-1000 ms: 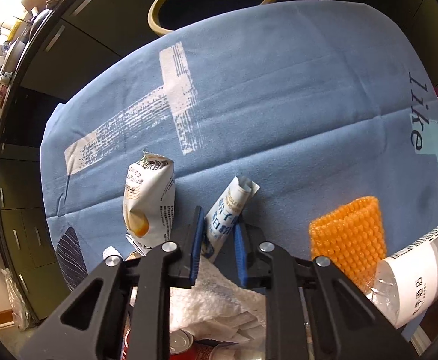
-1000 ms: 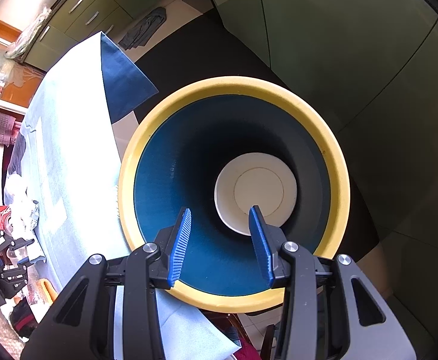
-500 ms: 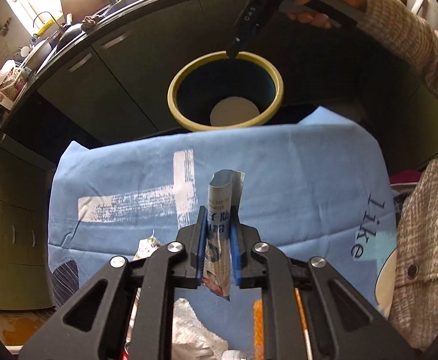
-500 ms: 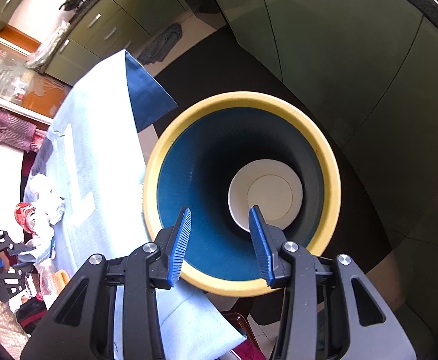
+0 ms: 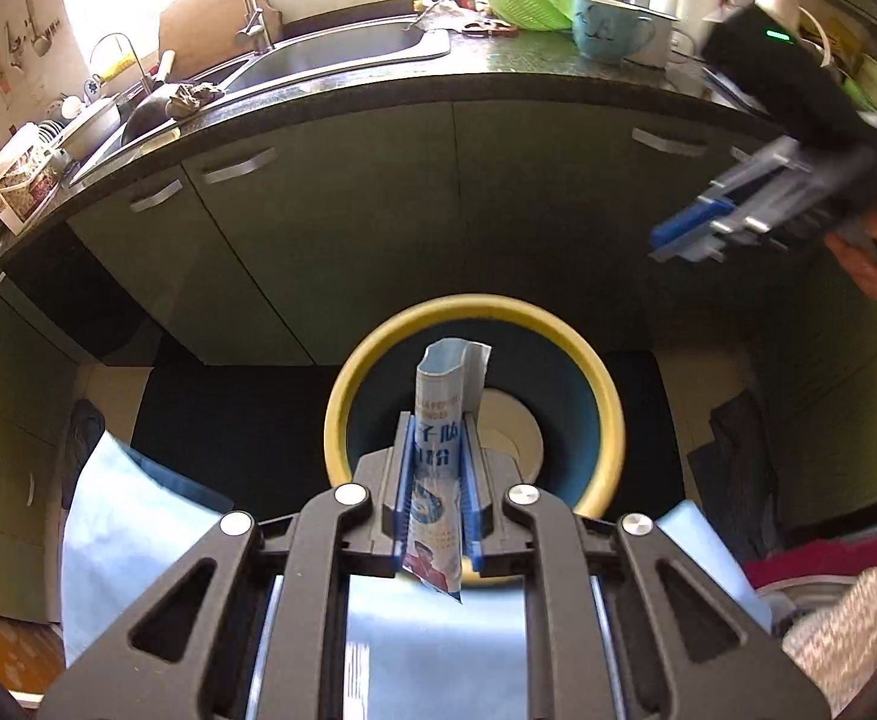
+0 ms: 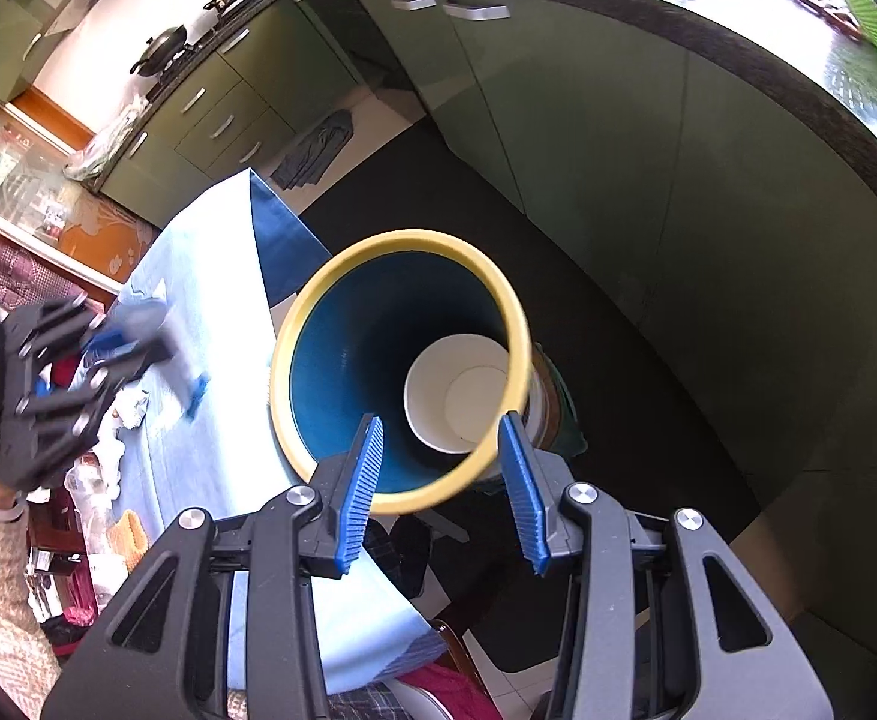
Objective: Collect trash
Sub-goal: 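Carry the snack wrapper over the bin and open the left gripper, then grasp the clear water bottle with the right gripper and lift it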
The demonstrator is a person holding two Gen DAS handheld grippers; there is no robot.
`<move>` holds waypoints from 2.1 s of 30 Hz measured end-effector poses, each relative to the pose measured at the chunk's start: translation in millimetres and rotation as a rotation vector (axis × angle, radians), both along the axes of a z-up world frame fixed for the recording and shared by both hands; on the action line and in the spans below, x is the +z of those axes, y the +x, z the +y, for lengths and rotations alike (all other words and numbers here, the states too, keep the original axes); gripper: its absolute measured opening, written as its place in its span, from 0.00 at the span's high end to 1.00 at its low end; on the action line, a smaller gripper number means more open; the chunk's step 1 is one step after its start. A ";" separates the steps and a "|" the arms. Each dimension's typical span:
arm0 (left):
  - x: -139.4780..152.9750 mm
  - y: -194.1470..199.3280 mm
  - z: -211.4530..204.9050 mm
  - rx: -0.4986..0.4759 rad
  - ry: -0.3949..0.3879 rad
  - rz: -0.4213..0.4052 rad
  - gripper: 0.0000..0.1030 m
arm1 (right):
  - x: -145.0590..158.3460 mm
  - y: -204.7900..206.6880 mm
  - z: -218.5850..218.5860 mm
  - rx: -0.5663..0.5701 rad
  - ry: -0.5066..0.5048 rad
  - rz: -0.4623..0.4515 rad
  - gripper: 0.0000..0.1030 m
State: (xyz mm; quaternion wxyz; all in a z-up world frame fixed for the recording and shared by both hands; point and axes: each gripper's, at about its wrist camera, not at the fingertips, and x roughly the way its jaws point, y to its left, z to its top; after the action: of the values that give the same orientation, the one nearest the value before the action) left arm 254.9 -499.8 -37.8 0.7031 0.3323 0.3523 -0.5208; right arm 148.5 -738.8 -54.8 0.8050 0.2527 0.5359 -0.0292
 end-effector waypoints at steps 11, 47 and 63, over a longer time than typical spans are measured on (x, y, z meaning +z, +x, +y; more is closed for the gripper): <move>-38.4 6.1 -46.4 0.047 0.058 0.061 0.39 | -2.0 -27.2 -10.6 -0.008 -0.007 0.034 0.60; 95.7 -140.0 466.4 0.872 -0.028 0.118 0.06 | 0.3 25.1 485.2 0.878 0.059 0.324 0.38; 49.1 -134.6 481.0 0.892 0.037 0.207 0.06 | -59.5 48.2 514.2 0.830 0.033 0.474 0.34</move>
State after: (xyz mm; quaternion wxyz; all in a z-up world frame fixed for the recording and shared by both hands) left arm 120.3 -18.8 11.4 0.8136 0.1066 0.5387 -0.1911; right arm 196.7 -224.6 -114.3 0.6003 0.0166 0.7607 0.2463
